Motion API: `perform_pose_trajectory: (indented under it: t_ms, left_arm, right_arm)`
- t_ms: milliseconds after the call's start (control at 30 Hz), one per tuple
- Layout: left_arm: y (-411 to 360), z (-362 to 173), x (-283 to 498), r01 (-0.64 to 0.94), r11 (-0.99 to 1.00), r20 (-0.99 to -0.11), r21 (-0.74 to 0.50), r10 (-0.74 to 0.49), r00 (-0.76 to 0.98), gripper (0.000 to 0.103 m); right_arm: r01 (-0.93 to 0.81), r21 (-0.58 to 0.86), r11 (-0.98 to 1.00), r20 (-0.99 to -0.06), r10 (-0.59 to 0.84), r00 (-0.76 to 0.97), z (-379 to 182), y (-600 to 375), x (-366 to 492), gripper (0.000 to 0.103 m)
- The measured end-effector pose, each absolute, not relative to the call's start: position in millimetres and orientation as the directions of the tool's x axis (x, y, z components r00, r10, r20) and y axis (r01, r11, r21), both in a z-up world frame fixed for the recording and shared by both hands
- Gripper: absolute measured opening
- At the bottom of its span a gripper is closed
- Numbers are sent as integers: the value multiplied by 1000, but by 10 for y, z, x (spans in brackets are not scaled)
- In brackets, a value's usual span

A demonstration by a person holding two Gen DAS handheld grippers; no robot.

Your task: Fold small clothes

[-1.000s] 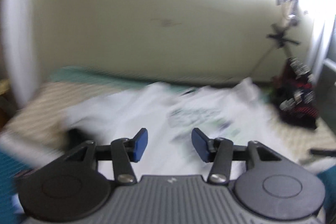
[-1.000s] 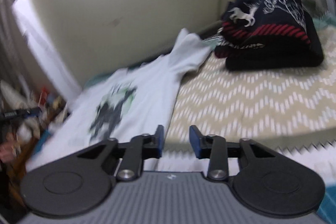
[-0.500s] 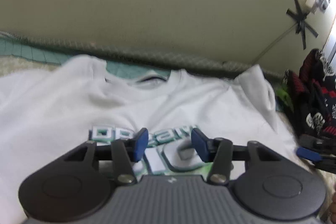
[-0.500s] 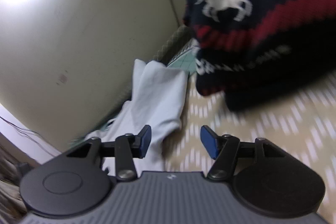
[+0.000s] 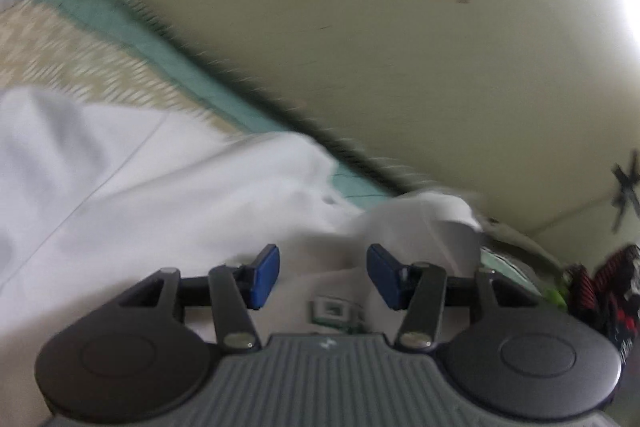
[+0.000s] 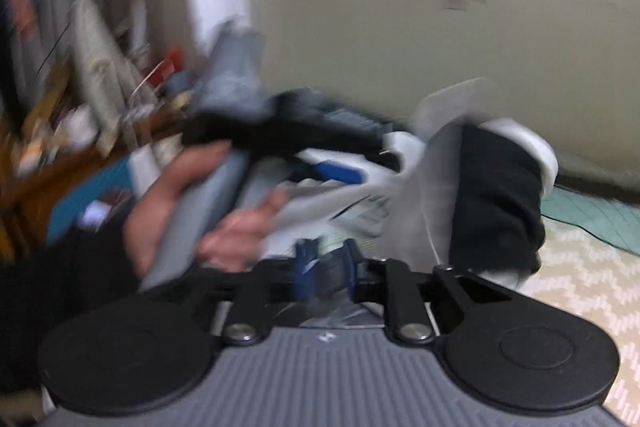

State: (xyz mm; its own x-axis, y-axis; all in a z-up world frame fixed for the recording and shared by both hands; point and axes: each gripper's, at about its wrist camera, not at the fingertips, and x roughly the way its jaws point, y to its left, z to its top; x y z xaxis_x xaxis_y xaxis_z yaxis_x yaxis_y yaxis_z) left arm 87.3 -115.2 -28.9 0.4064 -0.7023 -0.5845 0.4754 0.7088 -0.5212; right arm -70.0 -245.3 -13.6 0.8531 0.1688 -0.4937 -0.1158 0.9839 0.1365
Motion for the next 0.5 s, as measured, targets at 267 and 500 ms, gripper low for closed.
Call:
perform_pose_trajectory:
  t_ms: [267, 500]
  left_arm:
    - [-1199, -293, 838, 494, 727, -597, -477, -680, 425, 50]
    - [-1198, -303, 847, 494, 728, -599, -475, -679, 425, 50]
  right_arm:
    - [224, 252, 941, -471, -83, 878, -116, -3254, -1115, 35]
    - [213, 7, 977, -562, -173, 809, -322, -3232, -793, 29]
